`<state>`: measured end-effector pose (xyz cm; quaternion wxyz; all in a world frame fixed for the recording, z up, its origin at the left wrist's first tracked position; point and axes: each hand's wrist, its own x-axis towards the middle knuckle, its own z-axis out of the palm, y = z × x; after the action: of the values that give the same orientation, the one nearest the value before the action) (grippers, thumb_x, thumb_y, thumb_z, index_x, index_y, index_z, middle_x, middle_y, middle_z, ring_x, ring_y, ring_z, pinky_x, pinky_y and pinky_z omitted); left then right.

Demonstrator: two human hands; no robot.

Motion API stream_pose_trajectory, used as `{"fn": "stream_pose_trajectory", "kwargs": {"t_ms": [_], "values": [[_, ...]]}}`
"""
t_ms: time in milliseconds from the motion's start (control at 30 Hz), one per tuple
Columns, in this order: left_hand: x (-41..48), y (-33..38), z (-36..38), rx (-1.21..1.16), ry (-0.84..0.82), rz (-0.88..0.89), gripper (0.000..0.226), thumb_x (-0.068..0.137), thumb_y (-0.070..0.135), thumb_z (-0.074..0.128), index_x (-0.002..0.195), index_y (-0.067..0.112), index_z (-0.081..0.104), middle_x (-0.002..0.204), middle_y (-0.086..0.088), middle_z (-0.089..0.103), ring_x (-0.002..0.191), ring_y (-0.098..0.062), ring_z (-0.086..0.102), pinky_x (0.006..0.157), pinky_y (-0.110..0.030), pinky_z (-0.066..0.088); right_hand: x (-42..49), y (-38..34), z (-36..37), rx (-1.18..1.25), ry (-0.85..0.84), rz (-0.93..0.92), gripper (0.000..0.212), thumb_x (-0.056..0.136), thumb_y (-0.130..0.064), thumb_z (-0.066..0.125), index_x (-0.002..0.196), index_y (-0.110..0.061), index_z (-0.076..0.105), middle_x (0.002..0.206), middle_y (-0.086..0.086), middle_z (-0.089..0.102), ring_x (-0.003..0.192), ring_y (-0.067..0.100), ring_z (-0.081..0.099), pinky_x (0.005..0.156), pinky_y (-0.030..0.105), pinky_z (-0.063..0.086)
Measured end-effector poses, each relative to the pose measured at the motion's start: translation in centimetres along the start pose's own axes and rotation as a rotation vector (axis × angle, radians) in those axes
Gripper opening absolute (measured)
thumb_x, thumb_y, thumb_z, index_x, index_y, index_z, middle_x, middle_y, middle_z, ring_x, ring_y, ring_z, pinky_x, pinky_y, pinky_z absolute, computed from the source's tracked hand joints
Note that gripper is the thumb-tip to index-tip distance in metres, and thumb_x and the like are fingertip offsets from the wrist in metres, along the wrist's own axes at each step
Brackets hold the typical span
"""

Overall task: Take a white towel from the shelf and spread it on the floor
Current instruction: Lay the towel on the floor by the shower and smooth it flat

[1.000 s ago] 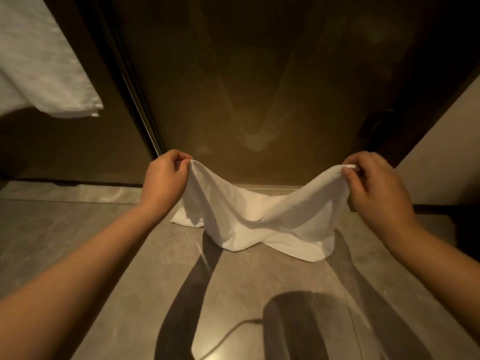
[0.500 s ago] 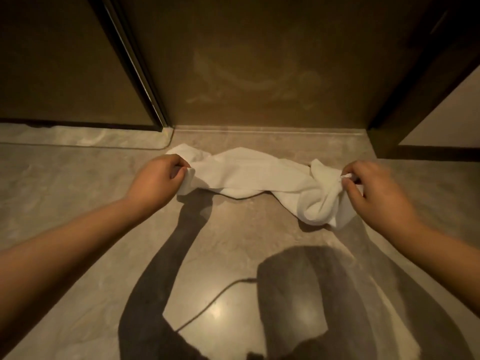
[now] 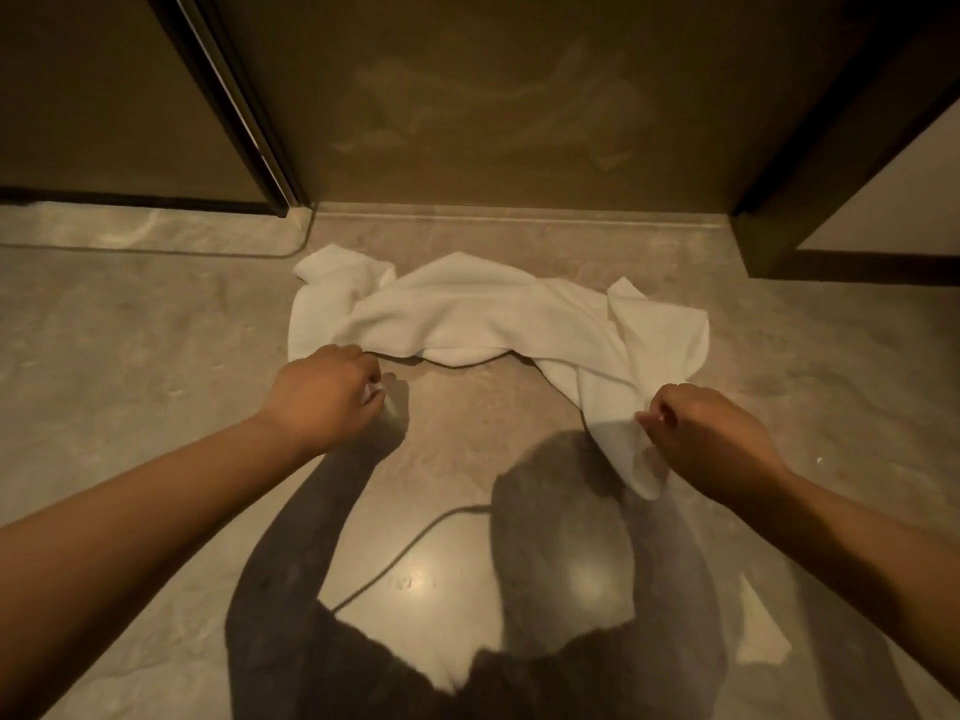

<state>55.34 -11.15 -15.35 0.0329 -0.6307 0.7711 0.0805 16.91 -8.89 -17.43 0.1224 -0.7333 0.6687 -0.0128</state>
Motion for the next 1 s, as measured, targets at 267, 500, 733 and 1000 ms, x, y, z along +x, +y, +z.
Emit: {"fn": "stream_pose_trajectory", "kwargs": {"t_ms": [267, 500, 733, 1000], "values": [[4.2, 1.9, 1.3, 0.101, 0.116, 0.146, 0.056, 0.084, 0.031, 0.065, 0.132, 0.009, 0.046, 0.133, -0.015, 0.047, 0.114, -0.036, 0.047, 0.088, -0.044, 0.037, 2.8, -2.4, 1.3, 0.169, 0.110, 0.082, 0.025, 0.087, -0.032, 0.066, 0.105, -0.015, 0.062, 0.083, -0.002, 0.060, 0.073, 0.016, 0.055, 0.065, 0.029, 0.051], [6.1, 1.9, 2.5, 0.246, 0.025, 0.084, 0.055, 0.089, 0.027, 0.058, 0.136, 0.013, 0.032, 0.136, -0.010, 0.039, 0.116, -0.029, 0.043, 0.086, -0.038, 0.039, 3.5, -3.1, 1.6, 0.292, 0.172, 0.147, 0.013, 0.089, -0.022, 0.064, 0.100, -0.015, 0.064, 0.084, 0.002, 0.065, 0.070, 0.014, 0.054, 0.061, 0.025, 0.045], [7.1, 1.1, 3.0, 0.248, 0.040, 0.108, 0.028, 0.090, 0.014, 0.046, 0.117, 0.006, 0.047, 0.116, -0.016, 0.050, 0.099, -0.033, 0.049, 0.068, -0.040, 0.041, 3.5, -2.5, 1.9, 0.275, 0.143, 0.161, 0.008, 0.090, -0.026, 0.063, 0.097, -0.022, 0.061, 0.080, -0.008, 0.058, 0.069, 0.006, 0.051, 0.057, 0.014, 0.037], [4.3, -0.2, 1.5, -0.130, 0.194, 0.176, 0.014, 0.089, 0.020, 0.055, 0.100, 0.011, 0.059, 0.096, -0.010, 0.059, 0.082, -0.027, 0.054, 0.059, -0.039, 0.045, 2.5, -3.4, 0.3, 0.323, 0.230, 0.038, 0.004, 0.088, -0.020, 0.065, 0.090, -0.018, 0.062, 0.080, -0.005, 0.059, 0.066, 0.007, 0.051, 0.060, 0.017, 0.045]]}}
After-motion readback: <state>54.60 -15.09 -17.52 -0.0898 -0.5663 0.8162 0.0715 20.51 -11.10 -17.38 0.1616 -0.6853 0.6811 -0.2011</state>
